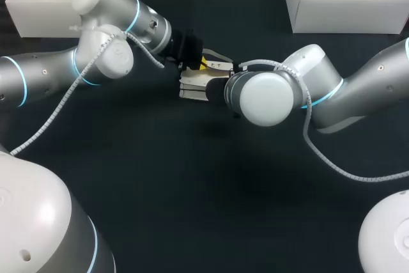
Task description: Pick up the bag, open it, inspect its contents, close it, and place it on the opposite side
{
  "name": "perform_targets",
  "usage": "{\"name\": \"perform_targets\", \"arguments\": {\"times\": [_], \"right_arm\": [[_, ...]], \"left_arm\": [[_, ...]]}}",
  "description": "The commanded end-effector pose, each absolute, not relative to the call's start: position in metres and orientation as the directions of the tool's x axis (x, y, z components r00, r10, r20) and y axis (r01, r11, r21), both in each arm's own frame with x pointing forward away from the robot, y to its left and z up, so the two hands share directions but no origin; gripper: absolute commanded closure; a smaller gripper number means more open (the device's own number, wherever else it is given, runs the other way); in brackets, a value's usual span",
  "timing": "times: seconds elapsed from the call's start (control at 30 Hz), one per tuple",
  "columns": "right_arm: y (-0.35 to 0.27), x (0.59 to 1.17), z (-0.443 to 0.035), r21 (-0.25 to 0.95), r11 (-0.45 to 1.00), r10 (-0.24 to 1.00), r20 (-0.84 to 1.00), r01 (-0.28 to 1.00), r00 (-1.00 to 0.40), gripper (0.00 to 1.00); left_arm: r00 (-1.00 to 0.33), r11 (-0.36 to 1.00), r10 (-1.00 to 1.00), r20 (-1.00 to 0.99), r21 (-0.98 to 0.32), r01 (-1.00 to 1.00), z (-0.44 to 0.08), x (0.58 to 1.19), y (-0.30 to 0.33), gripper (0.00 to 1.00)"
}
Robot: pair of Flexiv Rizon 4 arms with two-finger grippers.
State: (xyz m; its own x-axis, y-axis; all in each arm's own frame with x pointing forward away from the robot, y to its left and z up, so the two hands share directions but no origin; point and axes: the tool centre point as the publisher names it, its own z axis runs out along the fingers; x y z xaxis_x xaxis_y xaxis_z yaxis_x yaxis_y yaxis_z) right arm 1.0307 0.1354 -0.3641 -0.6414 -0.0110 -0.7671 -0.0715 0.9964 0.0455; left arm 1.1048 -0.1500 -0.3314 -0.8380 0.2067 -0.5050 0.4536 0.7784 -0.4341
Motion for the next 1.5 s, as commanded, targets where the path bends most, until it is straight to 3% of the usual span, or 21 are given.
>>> {"name": "perform_targets", "arguments": {"times": [0.03, 0.3, 0.6, 0.63, 0.67, 0.77, 0.83, 1.07, 1.17, 1.37, 1.43, 1.5], "right_arm": [[0.134, 1.027, -0.369, 0.05, 0.996, -0.001, -0.84, -0.08, -0.542, 1.0], [0.134, 1.027, -0.369, 0.05, 0.996, -0.001, -0.84, -0.08, -0.542, 1.0], [0.134, 1.027, -0.369, 0.05, 0.996, -0.001, -0.84, -0.08, -0.542, 1.0], [0.134, 1.027, -0.369, 0.05, 0.996, -0.001, -0.84, -0.08, -0.542, 1.0], [0.134, 1.027, -0.369, 0.05, 0.996, -0.001, -0.84, -0.08, -0.542, 1.0], [0.134, 1.027, -0.369, 0.05, 0.996, -0.001, -0.84, -0.08, -0.542, 1.0], [0.134, 1.027, -0.369, 0.05, 0.996, -0.001, -0.84, -0.08, -0.542, 1.0], [0.134, 1.027, -0.369, 0.05, 0.996, -0.001, -0.84, -0.08, -0.542, 1.0], [0.134, 1.027, -0.369, 0.05, 0.996, -0.001, -0.84, -0.08, -0.542, 1.0], [0.134, 1.027, -0.369, 0.05, 0.996, -0.001, -0.84, -0.08, -0.542, 1.0], [0.134, 1.027, -0.369, 0.05, 0.996, -0.001, -0.84, -0.08, -0.542, 1.0], [0.134, 1.027, -0.369, 0.05, 0.996, -0.001, -0.84, -0.08, -0.542, 1.0]], "left_arm": [[-0.885, 0.771, 0.208, -0.417, -0.487, 0.41, -0.318, 1.124, -0.143, 1.0], [-0.929, 0.76, 0.152, -0.337, -0.561, 0.328, -0.308, 1.136, -0.137, 1.0], [-0.923, 0.781, 0.148, -0.355, -0.53, 0.329, -0.31, 1.133, -0.138, 1.0], [-0.922, 0.777, 0.149, -0.357, -0.535, 0.333, -0.311, 1.132, -0.139, 0.94], [-0.919, 0.784, 0.146, -0.367, -0.523, 0.334, -0.312, 1.131, -0.139, 0.7], [-0.917, 0.786, 0.128, -0.377, -0.525, 0.326, -0.314, 1.127, -0.139, 0.25], [-0.917, 0.791, 0.111, -0.384, -0.525, 0.315, -0.316, 1.125, -0.139, 0.14], [-0.923, 0.82, 0.059, -0.381, -0.509, 0.262, -0.328, 1.125, -0.14, 0.19], [-0.93, 0.832, 0.029, -0.366, -0.507, 0.226, -0.334, 1.131, -0.14, 0.29], [-0.939, 0.836, 0.01, -0.345, -0.512, 0.197, -0.34, 1.141, -0.142, 0.39], [-0.942, 0.839, 0.005, -0.334, -0.511, 0.185, -0.342, 1.145, -0.142, 0.5], [-0.945, 0.842, 0.003, -0.327, -0.51, 0.179, -0.344, 1.147, -0.142, 0.51]]}}
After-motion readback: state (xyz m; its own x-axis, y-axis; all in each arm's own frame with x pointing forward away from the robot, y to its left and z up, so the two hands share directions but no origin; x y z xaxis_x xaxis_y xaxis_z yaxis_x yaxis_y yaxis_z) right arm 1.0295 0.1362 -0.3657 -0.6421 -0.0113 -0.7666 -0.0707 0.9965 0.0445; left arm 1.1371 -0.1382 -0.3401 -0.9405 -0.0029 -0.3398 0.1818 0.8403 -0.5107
